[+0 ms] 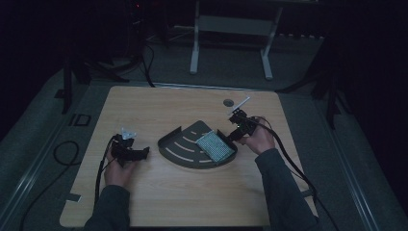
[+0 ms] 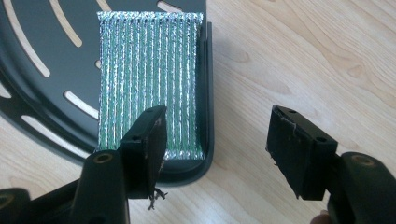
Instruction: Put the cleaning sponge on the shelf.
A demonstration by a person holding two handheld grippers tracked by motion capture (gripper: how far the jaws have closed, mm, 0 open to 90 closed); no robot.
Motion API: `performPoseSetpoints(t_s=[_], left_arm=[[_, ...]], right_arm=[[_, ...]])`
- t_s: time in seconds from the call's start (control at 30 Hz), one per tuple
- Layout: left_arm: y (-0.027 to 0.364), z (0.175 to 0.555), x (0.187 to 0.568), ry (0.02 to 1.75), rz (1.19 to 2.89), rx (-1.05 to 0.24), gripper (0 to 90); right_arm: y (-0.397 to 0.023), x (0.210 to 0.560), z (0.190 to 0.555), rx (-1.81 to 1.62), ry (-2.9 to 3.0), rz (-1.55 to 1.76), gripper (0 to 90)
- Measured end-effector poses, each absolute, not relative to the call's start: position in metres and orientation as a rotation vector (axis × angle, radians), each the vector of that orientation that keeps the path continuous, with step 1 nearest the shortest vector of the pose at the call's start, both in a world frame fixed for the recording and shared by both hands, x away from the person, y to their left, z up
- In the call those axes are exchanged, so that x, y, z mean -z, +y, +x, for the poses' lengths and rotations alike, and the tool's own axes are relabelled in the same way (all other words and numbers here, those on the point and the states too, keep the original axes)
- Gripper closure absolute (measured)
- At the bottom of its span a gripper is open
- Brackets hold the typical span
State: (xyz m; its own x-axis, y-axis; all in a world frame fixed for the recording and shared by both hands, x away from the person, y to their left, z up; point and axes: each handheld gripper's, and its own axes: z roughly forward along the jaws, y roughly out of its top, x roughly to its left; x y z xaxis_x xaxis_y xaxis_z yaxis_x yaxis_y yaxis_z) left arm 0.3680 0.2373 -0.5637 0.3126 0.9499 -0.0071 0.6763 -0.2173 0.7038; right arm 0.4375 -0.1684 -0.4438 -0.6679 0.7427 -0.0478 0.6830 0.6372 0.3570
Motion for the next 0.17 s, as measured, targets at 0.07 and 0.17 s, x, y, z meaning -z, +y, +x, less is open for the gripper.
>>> performPoseSetpoints(t_s=[0.07,0.17], left_arm=[[0.2374,0.3680,0.5637,1.434,1.977,-0.582,10.9],[0.2373,0.3680,0.5637,1.435,1.977,-0.582,10.9]], right_arm=[[-0.1760,0.4439,0.4310,-0.484,2.660,1.198,32.1],[-0.1791,0.4445,0.4286,-0.494,2.658,1.203,30.0]])
